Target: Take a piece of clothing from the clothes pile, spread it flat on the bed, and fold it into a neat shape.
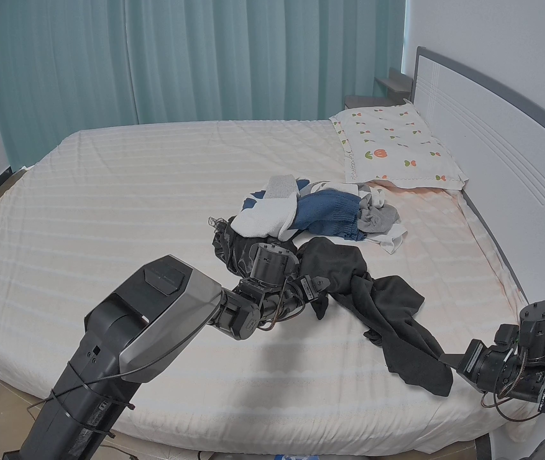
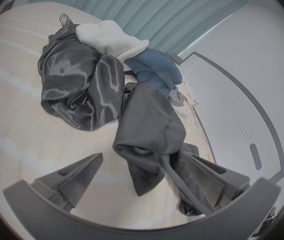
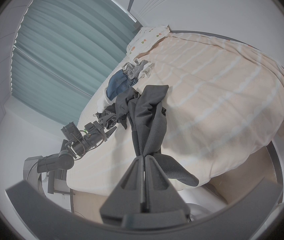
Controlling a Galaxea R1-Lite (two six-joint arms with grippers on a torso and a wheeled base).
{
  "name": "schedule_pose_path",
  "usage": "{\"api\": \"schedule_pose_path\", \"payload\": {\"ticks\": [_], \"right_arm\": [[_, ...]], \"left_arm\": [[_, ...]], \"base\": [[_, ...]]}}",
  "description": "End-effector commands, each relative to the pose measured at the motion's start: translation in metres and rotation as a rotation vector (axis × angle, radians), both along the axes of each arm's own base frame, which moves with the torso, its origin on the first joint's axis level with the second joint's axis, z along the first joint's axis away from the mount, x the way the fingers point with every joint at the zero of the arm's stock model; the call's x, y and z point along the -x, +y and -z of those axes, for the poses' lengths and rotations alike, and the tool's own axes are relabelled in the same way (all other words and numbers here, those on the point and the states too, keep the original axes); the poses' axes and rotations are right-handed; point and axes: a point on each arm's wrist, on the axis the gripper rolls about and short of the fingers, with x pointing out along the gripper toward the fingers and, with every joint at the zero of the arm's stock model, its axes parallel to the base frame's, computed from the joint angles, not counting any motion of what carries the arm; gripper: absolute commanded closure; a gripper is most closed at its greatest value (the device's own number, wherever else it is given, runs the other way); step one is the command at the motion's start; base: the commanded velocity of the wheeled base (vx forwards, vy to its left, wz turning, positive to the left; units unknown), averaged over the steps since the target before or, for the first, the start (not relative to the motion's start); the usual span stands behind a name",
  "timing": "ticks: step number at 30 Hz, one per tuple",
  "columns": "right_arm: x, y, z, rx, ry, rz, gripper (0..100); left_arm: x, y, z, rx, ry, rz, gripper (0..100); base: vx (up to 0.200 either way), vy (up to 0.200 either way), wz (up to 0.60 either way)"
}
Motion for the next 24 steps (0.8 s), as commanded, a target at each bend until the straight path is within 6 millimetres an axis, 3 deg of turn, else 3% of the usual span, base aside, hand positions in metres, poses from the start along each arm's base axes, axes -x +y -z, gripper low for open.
{"api": "schedule_pose_path", "payload": {"ticks": [1,21,22,24], "right_arm": [[0.0026,-0.0011,0.0014,0.002,0.009,0.001,100],[0.0049,0.0025,-0.002,-0.004,-0.01,-0.025,100],[0.0052,0.0029,-0.0025,-0.005,-0.013,-0.028,100],[0.0056,0.0036,-0.0027,-0.004,-0.015,-0.032,100]], "left_arm": [[-0.0101,0.0002,0.003,0.02,-0.007,-0.006,0],[-0.0132,0.0002,0.0033,0.104,0.069,0.133,0],[-0.013,0.0003,0.0037,0.103,0.075,0.131,100],[-0.0129,0.0003,0.0037,0.11,0.086,0.126,100]], "base": [[0.0,0.0,0.0],[0.0,0.0,0.0],[0.0,0.0,0.0],[0.0,0.0,0.0]]}}
